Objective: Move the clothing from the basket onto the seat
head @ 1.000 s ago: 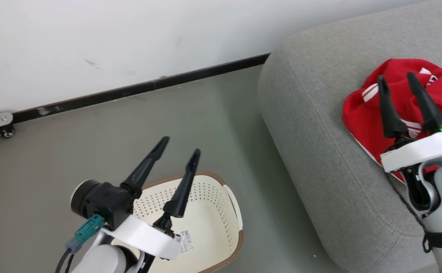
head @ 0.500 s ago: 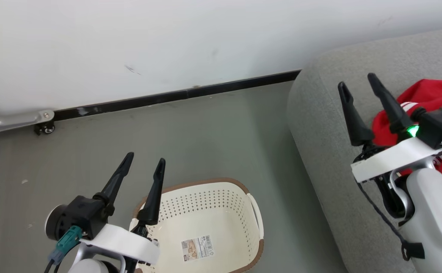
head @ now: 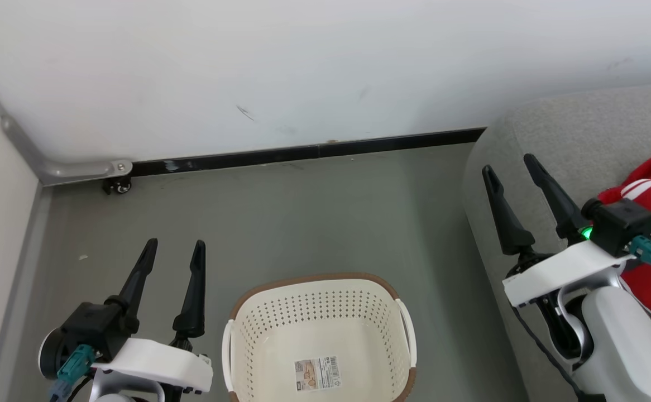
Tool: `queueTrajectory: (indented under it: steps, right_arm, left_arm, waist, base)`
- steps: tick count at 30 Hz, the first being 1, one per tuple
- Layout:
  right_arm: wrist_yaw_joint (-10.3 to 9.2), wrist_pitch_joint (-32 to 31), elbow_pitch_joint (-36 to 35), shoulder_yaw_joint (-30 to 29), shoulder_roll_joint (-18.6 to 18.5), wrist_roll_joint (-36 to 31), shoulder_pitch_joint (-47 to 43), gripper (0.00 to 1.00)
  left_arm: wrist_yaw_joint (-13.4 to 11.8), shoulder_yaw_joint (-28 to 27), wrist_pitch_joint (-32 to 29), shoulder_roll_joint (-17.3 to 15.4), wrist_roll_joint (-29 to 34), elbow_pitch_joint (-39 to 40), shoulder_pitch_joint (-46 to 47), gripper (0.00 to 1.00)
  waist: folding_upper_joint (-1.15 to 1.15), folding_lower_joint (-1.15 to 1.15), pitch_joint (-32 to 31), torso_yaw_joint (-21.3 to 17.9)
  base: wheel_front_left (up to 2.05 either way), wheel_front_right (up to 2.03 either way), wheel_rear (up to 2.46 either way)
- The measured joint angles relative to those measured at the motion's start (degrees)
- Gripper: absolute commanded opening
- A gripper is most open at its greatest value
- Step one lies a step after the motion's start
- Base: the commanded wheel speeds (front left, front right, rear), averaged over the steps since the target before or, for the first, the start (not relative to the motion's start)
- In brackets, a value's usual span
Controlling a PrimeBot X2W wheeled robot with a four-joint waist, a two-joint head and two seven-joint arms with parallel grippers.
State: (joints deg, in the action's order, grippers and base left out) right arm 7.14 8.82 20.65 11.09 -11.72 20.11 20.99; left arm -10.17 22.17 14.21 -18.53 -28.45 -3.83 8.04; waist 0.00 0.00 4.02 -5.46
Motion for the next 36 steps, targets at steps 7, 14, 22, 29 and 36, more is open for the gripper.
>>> queueTrajectory:
  steps: [7,14,22,29,36]
  right_arm:
    - [0.00,-0.5,-0.2,-2.6,1.9,-1.5,-3.6,1.00]
    - [0.00,-0.9,-0.8,-4.1,4.4,-3.3,-7.5,1.00]
    - [0.00,-1.8,-2.3,-5.5,6.5,-4.6,-12.0,1.00]
    - [0.00,-2.8,-3.0,-6.2,7.6,-6.0,-15.7,1.00]
    - [0.00,-3.5,-4.2,-6.3,8.1,-7.1,-18.0,1.00]
  left_arm:
    - [-1.0,-1.6,0.0,0.8,0.4,-0.3,-2.0,1.00]
    - [-1.7,-2.8,0.0,2.2,0.5,-0.7,-4.4,1.00]
    - [-2.0,-4.6,0.0,2.5,1.1,-1.0,-5.8,1.00]
    - [-2.2,-5.3,0.0,3.1,2.0,-0.9,-7.4,1.00]
    - [-2.3,-6.0,0.0,3.1,3.1,-1.1,-8.1,1.00]
  waist:
    - [0.00,0.00,-1.3,2.2]
    - [0.00,0.00,-2.7,3.8]
    - [0.00,0.00,-4.3,5.1]
    - [0.00,0.00,-5.2,5.5]
    - [0.00,0.00,-5.5,5.3]
  base:
    - [0.00,0.00,0.00]
    - [0.00,0.00,0.00]
    - [0.00,0.00,0.00]
    - [0.00,0.00,0.00]
    - [0.00,0.00,0.00]
